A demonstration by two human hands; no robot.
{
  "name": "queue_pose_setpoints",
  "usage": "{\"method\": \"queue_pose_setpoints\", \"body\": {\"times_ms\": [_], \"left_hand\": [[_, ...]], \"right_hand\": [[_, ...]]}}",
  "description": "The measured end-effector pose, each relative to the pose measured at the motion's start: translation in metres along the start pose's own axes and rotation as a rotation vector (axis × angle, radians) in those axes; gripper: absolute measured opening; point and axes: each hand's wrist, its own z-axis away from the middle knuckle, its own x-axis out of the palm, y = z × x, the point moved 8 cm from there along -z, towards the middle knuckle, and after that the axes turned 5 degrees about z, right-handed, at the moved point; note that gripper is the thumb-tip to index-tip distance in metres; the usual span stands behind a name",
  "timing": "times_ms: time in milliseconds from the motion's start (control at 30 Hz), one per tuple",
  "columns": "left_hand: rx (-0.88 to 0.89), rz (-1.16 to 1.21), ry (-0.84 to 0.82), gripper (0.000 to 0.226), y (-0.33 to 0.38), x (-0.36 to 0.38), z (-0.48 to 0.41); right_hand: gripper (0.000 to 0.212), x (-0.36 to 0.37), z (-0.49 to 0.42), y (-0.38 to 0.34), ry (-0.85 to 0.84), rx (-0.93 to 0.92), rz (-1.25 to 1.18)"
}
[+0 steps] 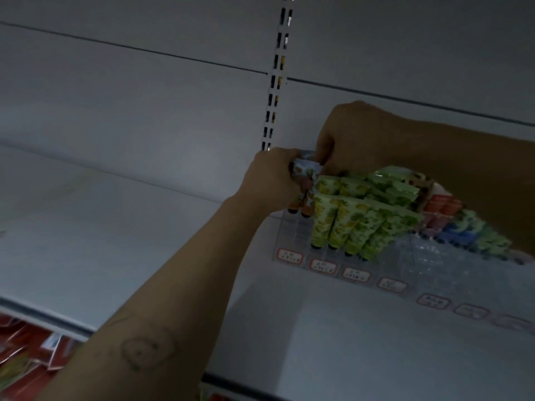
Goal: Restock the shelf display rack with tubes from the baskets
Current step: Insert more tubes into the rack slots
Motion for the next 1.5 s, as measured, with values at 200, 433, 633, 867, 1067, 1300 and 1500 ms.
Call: {"method": "queue_pose_setpoints", "body": {"times_ms": [200,433,633,867,1067,1300,1500], "left_hand": [[-0.106,0.057,0.041,0.018,-0.003,-0.003,0.018],[-0.295,-0.033,-0.087,0.066,0.026,-0.024,0.047],[-0.076,-0.483,-0.227,0.065,0.106,-0.056,0.107],[0.029,-0.411,-0.338,0.051,0.159,-0.046,0.230],[0.113,-0.488,-0.526,0.046,0.146,0.016,0.318],[-0.271,-0.423,-0.934,0.054,0.071,0.123,0.409],[-0.564,-0.402,-1.028,0.046,0.002,0.146,0.498]], "right_hand": [[0.040,-0.011,0.024,-0.011,0.117,0.134,-0.106],[0.063,-0.014,0.100,-0.015,0.131,0.260,-0.126],[0.073,-0.020,0.176,-0.023,0.188,0.290,-0.223],[0.068,0.022,0.280,-0.080,0.170,0.240,-0.364],[0.062,0.117,0.345,-0.131,-0.023,0.185,-0.415],[0.062,0.242,0.381,-0.168,-0.432,0.145,-0.379],[0.054,0.309,0.385,-0.203,-0.559,0.108,-0.479]]}}
